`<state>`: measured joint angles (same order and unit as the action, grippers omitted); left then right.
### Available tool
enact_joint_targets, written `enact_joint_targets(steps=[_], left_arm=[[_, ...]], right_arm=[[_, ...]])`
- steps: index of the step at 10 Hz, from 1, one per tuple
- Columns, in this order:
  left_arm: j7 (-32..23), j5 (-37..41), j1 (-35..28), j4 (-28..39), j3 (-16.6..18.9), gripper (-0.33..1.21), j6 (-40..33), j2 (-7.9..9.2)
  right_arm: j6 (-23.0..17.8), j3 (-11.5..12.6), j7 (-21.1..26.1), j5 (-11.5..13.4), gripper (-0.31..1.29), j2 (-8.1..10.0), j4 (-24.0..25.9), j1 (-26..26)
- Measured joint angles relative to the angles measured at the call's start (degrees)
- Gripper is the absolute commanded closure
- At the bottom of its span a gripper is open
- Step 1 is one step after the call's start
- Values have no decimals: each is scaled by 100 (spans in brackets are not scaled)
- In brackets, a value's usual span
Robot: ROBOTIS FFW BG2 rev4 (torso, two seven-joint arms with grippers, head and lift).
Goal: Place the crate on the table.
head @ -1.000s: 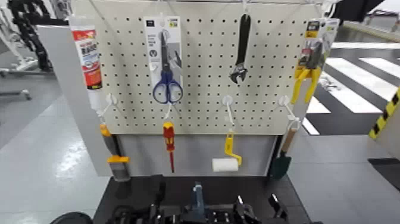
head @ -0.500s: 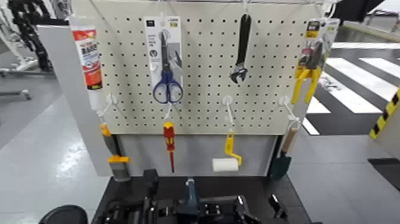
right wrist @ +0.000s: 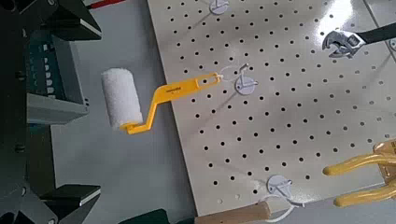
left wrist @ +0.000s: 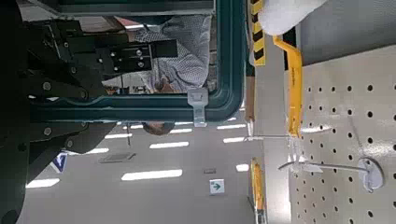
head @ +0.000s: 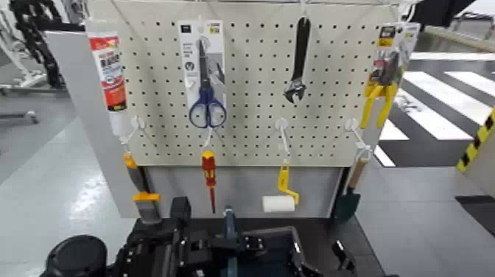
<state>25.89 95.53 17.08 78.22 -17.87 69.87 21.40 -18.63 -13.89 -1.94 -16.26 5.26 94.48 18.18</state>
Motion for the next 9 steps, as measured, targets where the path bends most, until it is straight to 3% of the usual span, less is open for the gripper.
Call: enact_joint_targets(steps=[9], left_arm=[[922, -716, 917, -974, -493, 119, -128, 14]], right_arm=[[-24, -57, -26, -24, 14, -7, -27, -41]])
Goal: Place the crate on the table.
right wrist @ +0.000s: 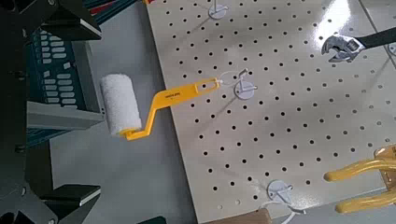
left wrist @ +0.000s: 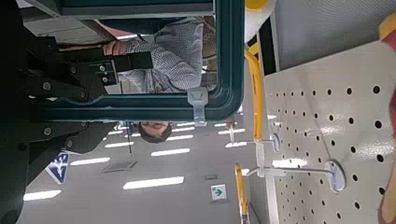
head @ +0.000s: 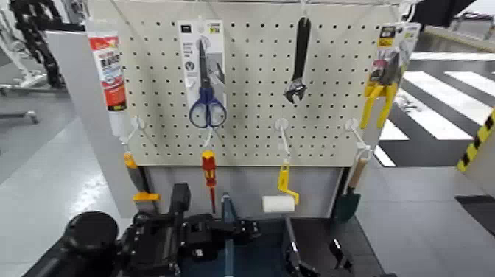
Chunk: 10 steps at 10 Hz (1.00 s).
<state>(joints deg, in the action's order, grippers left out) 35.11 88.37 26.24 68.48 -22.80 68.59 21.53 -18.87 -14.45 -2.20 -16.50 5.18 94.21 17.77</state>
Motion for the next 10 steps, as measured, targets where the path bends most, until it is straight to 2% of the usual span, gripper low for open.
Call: enact_joint_targets(steps=[5, 7, 10], left_arm=[[273, -118, 238, -407, -287, 118, -143, -32], [328, -119, 264, -474, -354, 110, -195, -35], [413, -138, 291, -509, -437, 61, -261, -35]], right_arm=[[-37, -23, 0, -23, 14, 3, -27, -20], [-55, -27, -6, -34, 14, 10, -39, -30], [-84, -40, -9, -47, 14, 23, -59, -46]])
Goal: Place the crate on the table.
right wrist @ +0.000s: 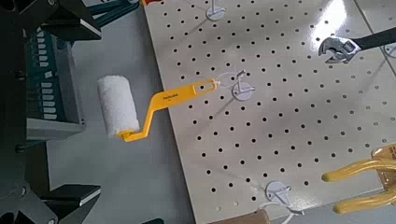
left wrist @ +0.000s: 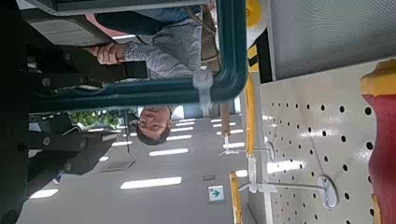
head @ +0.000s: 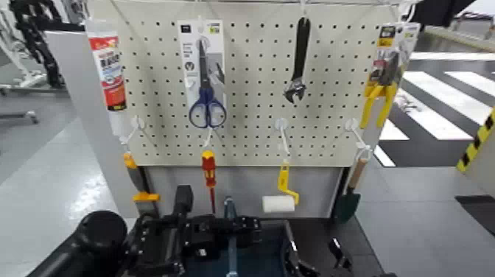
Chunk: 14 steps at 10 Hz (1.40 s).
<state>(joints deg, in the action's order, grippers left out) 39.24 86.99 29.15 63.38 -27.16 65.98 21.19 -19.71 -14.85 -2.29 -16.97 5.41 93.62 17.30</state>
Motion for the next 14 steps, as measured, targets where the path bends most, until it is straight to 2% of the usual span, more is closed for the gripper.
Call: enact_joint_targets(steps=[1, 3, 5, 8, 9, 11, 13, 14], left_arm=[[48, -31, 2, 0, -9, 45, -34, 0], [135, -130, 11, 56, -3, 29, -120, 0], [163, -235, -25, 186, 86, 23, -154, 0], [123, -826, -339, 743, 610, 22, -264, -61], [-184, -1066, -565, 1084, 911, 22, -250, -103], [-1405, -1255, -1158, 1944, 1752, 22, 68, -201], [-2043, -1411, -1630, 2750, 2318, 22, 177, -266], [-2193, -1753, -1848, 3214, 2549, 22, 106, -304]], right_arm=[[-8, -1, 0, -7, 14, 3, -7, -4], [-19, -1, 0, -19, 14, 4, -18, -5], [-31, 7, 0, -32, 14, 11, -19, 3], [-26, 23, 0, -43, 14, 13, -10, 21], [-24, 29, 0, -43, 14, 13, -5, 27], [-17, 35, 0, -49, 14, 13, -1, 35], [-9, 35, 0, -66, 14, 16, -1, 41], [-2, 40, 0, -69, 14, 15, 5, 47]])
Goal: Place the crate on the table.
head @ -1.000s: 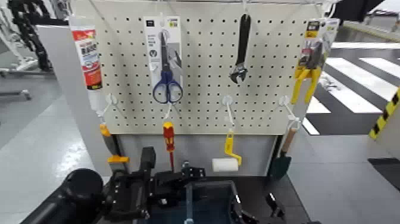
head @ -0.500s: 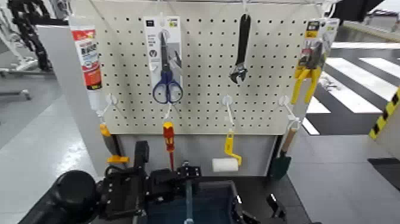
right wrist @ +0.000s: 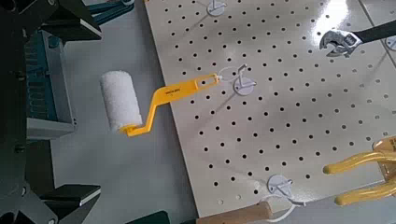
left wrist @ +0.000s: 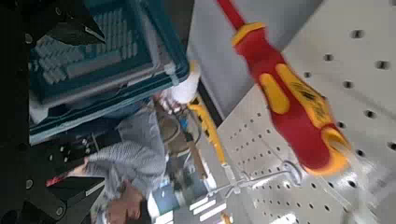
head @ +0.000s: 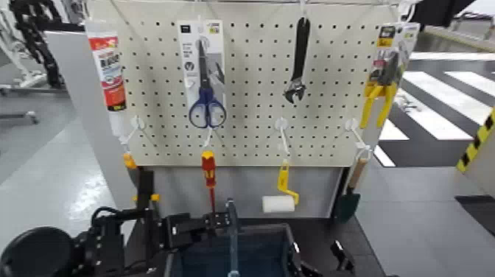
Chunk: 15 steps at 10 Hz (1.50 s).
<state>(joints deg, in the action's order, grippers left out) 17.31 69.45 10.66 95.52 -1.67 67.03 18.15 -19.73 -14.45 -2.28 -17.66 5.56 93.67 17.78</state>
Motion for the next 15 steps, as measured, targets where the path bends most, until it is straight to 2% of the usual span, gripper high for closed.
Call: enact_joint_targets(steps=[3, 6, 8, 10, 12, 15], left_arm=[[-189, -1492, -794, 1115, 266, 22, -1073, -134], [-370, -2993, -1559, 1653, 144, 22, -2621, -298], [-644, -4010, -2072, 1689, 5, 22, -3826, -458], [-749, -5082, -2560, 1540, -17, 22, -5161, -808], [-1068, -5669, -2865, 1315, -90, 22, -6196, -908], [-1576, -6019, -3275, 1133, -183, 22, -7112, -995]], right_arm=[[5, 18, 0, 5, 14, -3, 23, 18], [5, 52, 0, 16, 14, -4, 43, 38], [5, 63, 0, 17, 14, -8, 51, 49], [5, 85, 0, 23, 14, -11, 68, 59], [-2, 92, 0, 26, 14, -16, 72, 67], [-10, 102, 0, 34, 14, -16, 80, 82]])
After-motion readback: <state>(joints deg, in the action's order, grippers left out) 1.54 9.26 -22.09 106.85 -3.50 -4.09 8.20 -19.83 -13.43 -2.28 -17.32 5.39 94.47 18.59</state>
